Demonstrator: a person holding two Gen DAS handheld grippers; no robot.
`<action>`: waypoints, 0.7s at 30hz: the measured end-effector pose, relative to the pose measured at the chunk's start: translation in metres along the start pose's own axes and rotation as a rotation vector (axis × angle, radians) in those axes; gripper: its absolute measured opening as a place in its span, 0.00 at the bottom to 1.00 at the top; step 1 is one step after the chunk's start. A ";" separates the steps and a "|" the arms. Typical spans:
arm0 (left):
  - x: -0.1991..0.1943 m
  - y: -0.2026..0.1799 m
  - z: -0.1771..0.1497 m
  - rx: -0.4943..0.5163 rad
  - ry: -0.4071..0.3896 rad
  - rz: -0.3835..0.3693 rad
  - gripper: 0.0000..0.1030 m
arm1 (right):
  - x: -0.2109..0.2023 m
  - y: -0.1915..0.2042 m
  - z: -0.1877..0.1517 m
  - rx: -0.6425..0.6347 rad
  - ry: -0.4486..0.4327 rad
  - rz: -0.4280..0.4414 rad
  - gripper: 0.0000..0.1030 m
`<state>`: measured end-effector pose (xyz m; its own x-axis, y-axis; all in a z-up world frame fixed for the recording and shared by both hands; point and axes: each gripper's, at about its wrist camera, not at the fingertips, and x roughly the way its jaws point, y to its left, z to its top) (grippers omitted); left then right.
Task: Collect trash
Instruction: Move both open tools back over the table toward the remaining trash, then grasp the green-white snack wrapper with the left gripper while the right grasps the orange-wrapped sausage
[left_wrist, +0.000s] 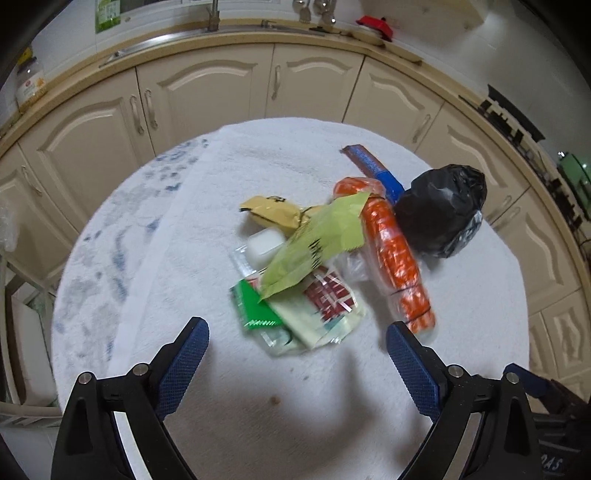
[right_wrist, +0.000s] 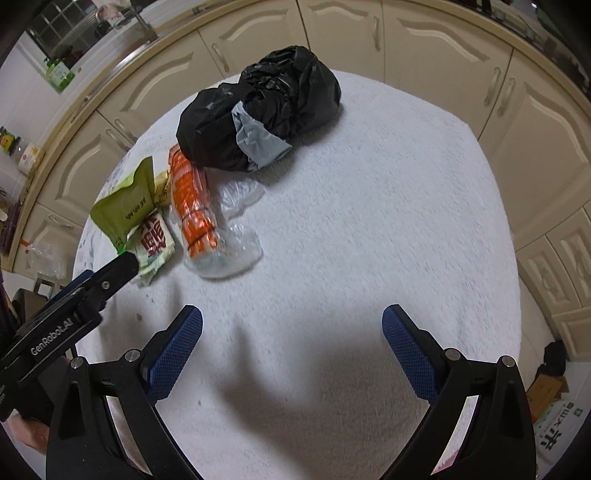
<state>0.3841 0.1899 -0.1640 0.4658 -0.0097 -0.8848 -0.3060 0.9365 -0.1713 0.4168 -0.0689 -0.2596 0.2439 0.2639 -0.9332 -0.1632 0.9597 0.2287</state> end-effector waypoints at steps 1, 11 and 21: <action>0.008 -0.002 0.005 0.002 0.007 0.018 0.92 | 0.001 0.000 0.003 -0.003 0.002 0.002 0.96; 0.056 0.003 0.022 0.011 -0.004 0.048 0.54 | 0.016 0.000 0.024 -0.016 0.025 0.000 0.96; 0.047 0.034 0.016 0.016 0.024 -0.064 0.34 | 0.036 0.033 0.043 -0.065 0.056 0.065 0.96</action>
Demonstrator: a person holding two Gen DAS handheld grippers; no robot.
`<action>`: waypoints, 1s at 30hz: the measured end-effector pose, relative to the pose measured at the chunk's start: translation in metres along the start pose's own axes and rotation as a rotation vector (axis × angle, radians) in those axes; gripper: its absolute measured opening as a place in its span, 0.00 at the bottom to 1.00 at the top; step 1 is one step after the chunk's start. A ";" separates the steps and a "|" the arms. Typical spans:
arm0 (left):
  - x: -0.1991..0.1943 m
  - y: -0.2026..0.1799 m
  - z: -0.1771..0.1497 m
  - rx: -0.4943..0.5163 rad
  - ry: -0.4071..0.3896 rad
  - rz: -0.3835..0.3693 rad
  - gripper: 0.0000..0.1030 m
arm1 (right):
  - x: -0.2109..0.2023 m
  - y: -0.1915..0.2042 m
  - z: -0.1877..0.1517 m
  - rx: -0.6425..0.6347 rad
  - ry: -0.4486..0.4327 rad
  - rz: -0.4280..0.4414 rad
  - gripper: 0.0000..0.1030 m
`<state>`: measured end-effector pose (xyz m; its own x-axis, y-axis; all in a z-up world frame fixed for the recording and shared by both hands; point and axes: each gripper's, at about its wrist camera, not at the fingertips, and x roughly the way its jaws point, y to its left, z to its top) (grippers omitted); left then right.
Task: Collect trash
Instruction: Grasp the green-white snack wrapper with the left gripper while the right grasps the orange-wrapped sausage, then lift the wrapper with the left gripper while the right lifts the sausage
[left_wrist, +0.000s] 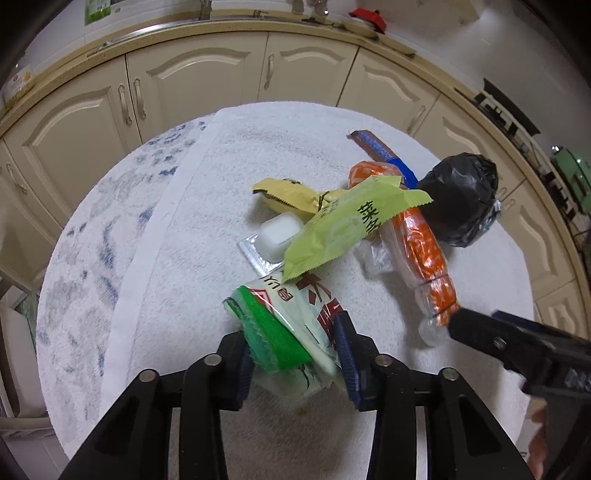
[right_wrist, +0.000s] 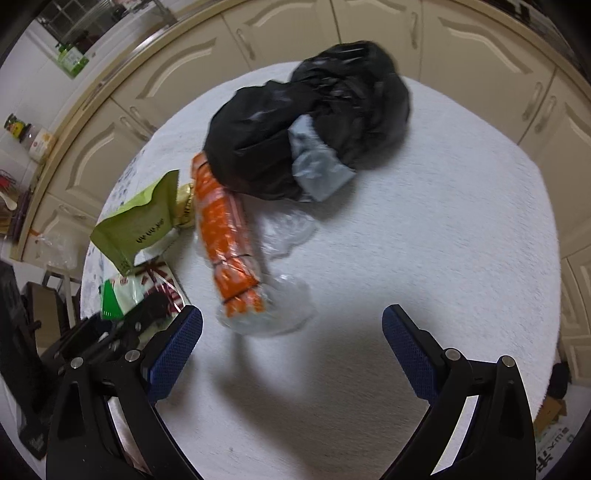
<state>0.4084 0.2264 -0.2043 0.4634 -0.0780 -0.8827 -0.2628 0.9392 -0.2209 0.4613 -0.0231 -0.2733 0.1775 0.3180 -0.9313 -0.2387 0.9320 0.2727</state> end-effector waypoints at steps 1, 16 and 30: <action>-0.002 0.004 0.000 -0.002 -0.004 -0.005 0.32 | 0.005 0.008 0.004 -0.013 0.006 0.003 0.96; -0.041 0.016 -0.024 0.010 -0.064 -0.037 0.22 | 0.017 0.037 -0.006 -0.046 -0.009 0.066 0.35; -0.107 0.003 -0.106 0.132 -0.071 -0.123 0.16 | -0.028 0.017 -0.114 -0.104 -0.031 0.068 0.34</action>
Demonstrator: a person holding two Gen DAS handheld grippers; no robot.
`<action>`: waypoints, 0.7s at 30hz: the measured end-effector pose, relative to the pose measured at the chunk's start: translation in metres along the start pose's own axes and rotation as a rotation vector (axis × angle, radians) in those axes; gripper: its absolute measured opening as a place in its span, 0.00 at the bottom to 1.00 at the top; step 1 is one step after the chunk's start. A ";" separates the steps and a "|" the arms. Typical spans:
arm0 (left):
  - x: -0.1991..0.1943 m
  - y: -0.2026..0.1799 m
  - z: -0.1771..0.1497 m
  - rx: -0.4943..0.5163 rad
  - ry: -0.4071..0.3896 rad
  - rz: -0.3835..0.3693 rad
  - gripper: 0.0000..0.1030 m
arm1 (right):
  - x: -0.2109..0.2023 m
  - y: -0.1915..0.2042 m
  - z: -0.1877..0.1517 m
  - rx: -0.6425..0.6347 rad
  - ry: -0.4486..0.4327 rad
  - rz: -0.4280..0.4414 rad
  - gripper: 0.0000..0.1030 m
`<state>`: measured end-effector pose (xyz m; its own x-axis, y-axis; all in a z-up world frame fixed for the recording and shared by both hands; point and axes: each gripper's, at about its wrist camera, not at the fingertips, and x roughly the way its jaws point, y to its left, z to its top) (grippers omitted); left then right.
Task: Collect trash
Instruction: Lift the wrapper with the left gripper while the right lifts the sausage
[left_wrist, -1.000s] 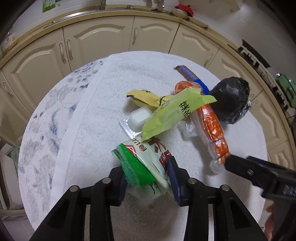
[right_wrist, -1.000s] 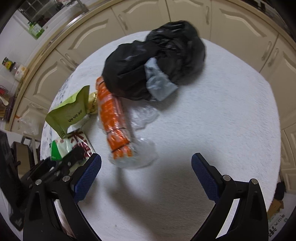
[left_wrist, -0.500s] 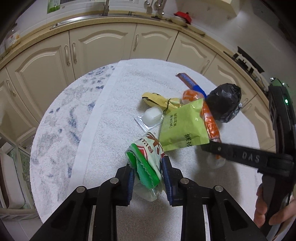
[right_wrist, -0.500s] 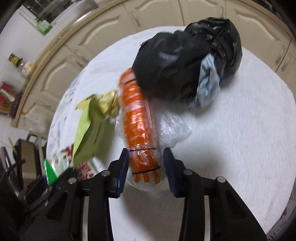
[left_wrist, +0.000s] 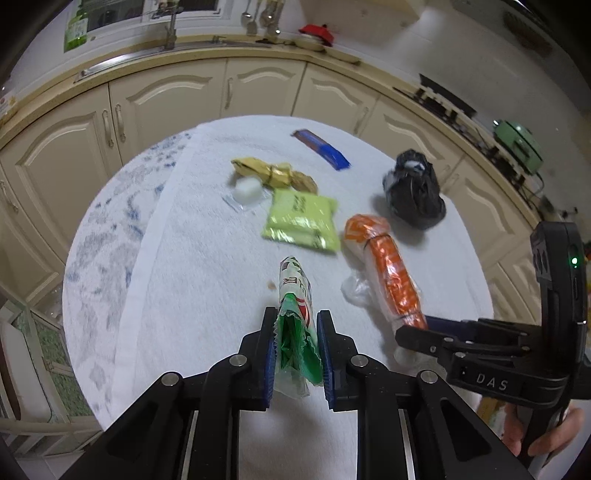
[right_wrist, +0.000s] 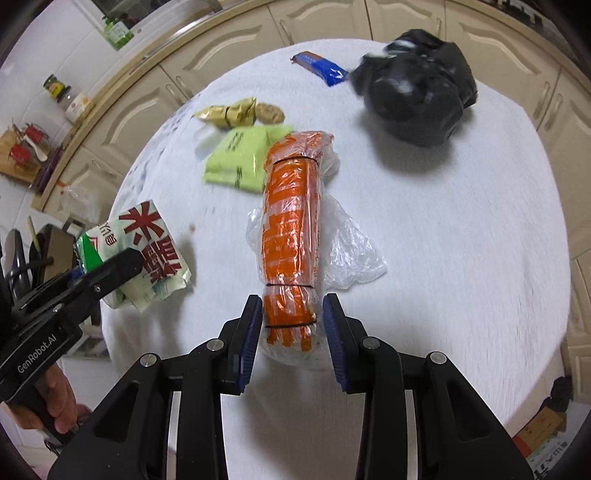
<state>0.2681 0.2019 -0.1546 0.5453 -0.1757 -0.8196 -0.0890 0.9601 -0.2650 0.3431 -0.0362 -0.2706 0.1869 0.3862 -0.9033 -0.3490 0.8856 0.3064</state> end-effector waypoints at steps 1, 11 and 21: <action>-0.004 0.000 -0.009 -0.005 0.014 -0.021 0.16 | -0.003 -0.002 -0.007 -0.004 -0.005 -0.004 0.34; 0.003 0.018 -0.040 -0.177 0.065 0.045 0.35 | 0.005 -0.007 -0.019 0.039 -0.055 -0.105 0.71; 0.005 0.016 -0.041 -0.175 0.021 0.031 0.30 | 0.022 0.016 0.004 -0.029 -0.099 -0.165 0.38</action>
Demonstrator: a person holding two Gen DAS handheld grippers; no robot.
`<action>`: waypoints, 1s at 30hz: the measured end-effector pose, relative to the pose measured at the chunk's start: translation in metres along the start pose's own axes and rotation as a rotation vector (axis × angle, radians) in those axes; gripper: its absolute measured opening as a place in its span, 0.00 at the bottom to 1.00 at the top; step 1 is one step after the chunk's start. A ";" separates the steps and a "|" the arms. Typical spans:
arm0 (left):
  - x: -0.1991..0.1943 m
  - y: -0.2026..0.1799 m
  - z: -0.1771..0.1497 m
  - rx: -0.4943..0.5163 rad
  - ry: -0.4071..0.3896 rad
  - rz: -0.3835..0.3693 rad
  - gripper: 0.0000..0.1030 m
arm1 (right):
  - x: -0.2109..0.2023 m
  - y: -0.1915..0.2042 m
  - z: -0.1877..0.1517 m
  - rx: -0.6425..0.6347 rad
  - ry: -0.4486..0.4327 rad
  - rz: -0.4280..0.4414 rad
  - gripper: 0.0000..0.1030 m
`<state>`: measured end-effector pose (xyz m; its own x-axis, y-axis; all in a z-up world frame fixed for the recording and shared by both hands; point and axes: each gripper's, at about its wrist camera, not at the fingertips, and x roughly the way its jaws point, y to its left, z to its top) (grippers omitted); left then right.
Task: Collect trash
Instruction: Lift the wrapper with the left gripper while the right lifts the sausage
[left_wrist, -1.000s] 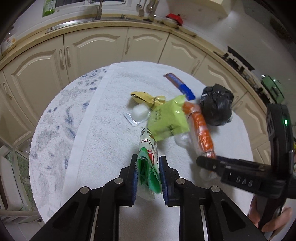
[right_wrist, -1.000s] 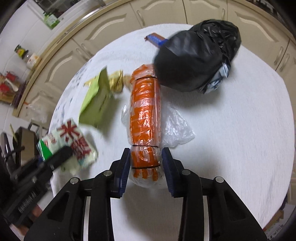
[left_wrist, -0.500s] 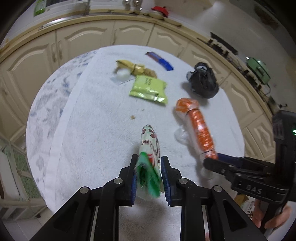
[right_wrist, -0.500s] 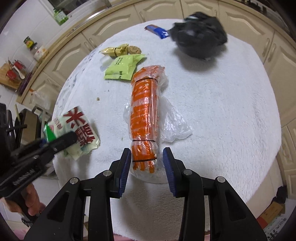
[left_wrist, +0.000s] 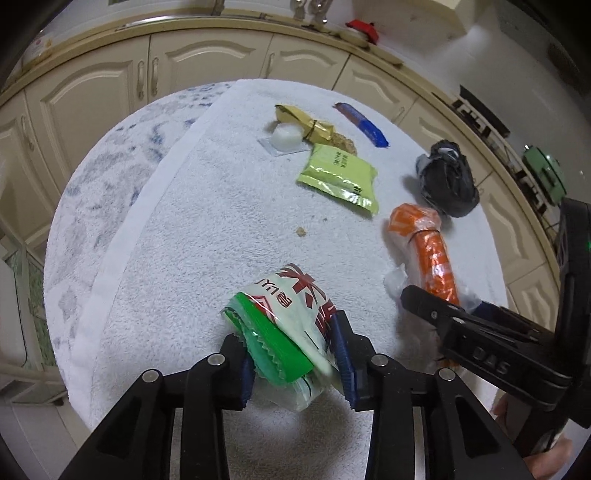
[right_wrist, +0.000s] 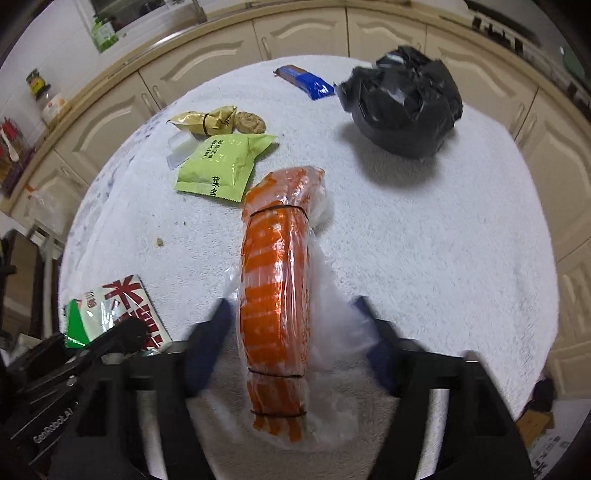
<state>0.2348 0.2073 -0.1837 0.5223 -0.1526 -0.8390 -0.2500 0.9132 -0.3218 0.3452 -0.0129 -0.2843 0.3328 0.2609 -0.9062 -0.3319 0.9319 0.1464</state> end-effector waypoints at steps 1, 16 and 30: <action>-0.005 0.000 0.000 0.004 -0.007 -0.009 0.27 | -0.001 -0.001 -0.001 0.002 0.004 0.028 0.31; -0.023 -0.040 0.006 0.127 -0.043 -0.015 0.16 | -0.037 -0.030 -0.023 0.087 -0.033 0.097 0.30; -0.015 -0.109 -0.005 0.270 -0.010 -0.085 0.16 | -0.061 -0.090 -0.046 0.213 -0.071 0.074 0.13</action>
<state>0.2505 0.1084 -0.1387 0.5403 -0.2310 -0.8092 0.0211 0.9650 -0.2614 0.3144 -0.1247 -0.2605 0.3784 0.3404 -0.8608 -0.1667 0.9398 0.2984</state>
